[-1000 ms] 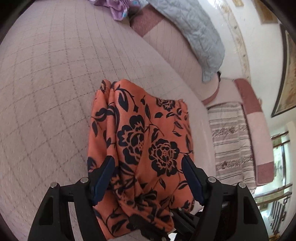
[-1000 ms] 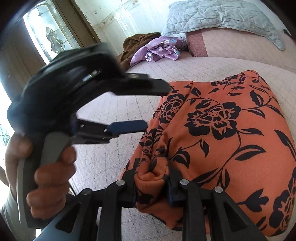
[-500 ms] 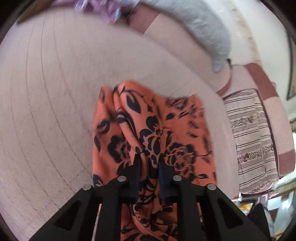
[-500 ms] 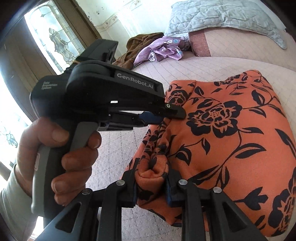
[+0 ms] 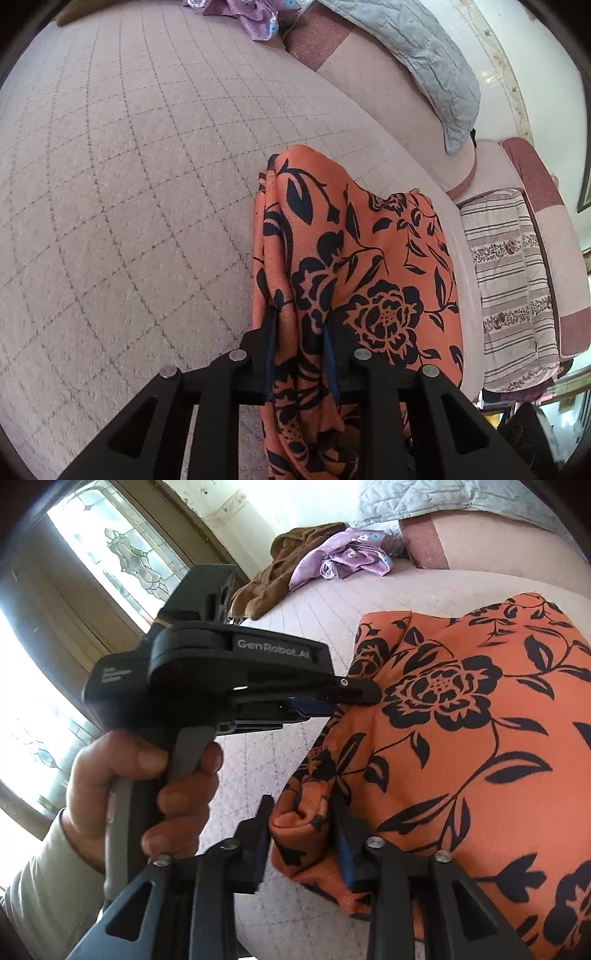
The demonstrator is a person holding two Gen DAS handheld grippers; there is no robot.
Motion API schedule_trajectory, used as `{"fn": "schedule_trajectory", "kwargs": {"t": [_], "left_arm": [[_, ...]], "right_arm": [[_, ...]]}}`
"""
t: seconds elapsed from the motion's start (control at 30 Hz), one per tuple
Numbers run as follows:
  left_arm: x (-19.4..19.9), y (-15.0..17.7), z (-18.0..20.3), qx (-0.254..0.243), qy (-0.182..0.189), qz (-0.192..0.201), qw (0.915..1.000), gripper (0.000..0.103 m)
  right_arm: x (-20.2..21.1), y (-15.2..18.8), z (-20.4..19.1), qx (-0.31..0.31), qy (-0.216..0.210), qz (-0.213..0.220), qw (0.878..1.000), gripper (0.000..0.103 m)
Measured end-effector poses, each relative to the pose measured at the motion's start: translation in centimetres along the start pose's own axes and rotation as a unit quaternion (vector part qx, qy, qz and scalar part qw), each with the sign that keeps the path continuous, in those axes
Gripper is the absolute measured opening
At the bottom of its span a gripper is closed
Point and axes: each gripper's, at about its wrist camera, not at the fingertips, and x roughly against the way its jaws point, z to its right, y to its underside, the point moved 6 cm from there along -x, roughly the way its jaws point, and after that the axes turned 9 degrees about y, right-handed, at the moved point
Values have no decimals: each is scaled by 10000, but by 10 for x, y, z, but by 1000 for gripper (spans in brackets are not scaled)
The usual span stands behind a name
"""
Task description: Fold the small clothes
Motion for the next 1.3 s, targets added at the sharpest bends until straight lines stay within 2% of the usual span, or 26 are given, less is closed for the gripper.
{"fn": "schedule_trajectory", "kwargs": {"t": [0.07, 0.1, 0.13, 0.17, 0.2, 0.27, 0.33, 0.37, 0.4, 0.47, 0.6, 0.73, 0.8, 0.87, 0.9, 0.97, 1.03, 1.07, 1.13, 1.2, 1.23, 1.3], "left_arm": [[17, 5, 13, -68, -111, 99, 9999, 25], [25, 8, 24, -201, -124, 189, 9995, 25], [37, 13, 39, -444, -53, 359, 9984, 25], [49, 23, 55, -674, 118, 489, 9965, 31], [53, 33, 65, -805, 195, 442, 9956, 34], [49, 51, 70, -916, 129, 237, 9954, 35], [35, 63, 52, -843, -301, -21, 9960, 34], [27, 69, 33, -666, -705, -151, 9952, 33], [23, 74, 22, -525, -706, -173, 9960, 33], [32, 79, 15, -254, -375, 69, 9989, 33], [56, 86, 26, -438, -549, 301, 9971, 34], [76, 90, 64, -899, -440, 684, 9926, 35], [79, 86, 90, -1282, -382, 847, 9874, 41], [64, 83, 104, -1520, -448, 829, 9839, 47], [56, 81, 105, -1570, -553, 785, 9829, 52], [35, 80, 96, -1598, -927, 741, 9800, 53], [17, 82, 75, -1437, -1301, 542, 9795, 53], [16, 84, 70, -1419, -1399, 564, 9783, 53], [15, 87, 69, -1536, -1572, 620, 9736, 53], [16, 88, 65, -1528, -1609, 626, 9731, 53], [16, 89, 62, -1524, -1647, 620, 9725, 53], [21, 92, 58, -1500, -1693, 584, 9723, 53]], "right_arm": [[4, 6, -4, 114, 72, 20, 9999, 48], [8, 9, -7, 160, 54, 43, 9998, 59], [12, 12, -10, 190, 38, 74, 9998, 61], [20, 16, -14, 217, 19, 128, 9997, 61], [26, 20, -16, 213, -42, 177, 9996, 61], [41, 33, -15, 93, -145, 270, 9995, 61], [49, 47, -12, 1, -206, 223, 9995, 61], [55, 56, -8, -40, -176, 202, 9996, 61], [60, 63, -3, -79, -159, 191, 9997, 61], [74, 71, 10, -232, -142, 163, 9995, 61], [109, 89, 49, -760, -25, 311, 9966, 61], [128, 97, 90, -1606, -152, 356, 9863, 66], [141, 95, 111, -1996, -303, 495, 9782, 67], [150, 88, 127, -2249, -354, 649, 9716, 67], [151, 83, 135, -2379, -387, 707, 9679, 68], [146, 71, 154, -2676, -550, 727, 9592, 72], [133, 59, 174, -3029, -550, 585, 9496, 72], [121, 53, 185, -3214, -533, 392, 9446, 72], [99, 44, 200, -3537, -615, 159, 9332, 71], [79, 35, 201, -3591, -865, -48, 9293, 70], [70, 32, 200, -3596, -902, -189, 9286, 52], [62, 28, 190, -3183, -503, -334, 9461, 37]]}}
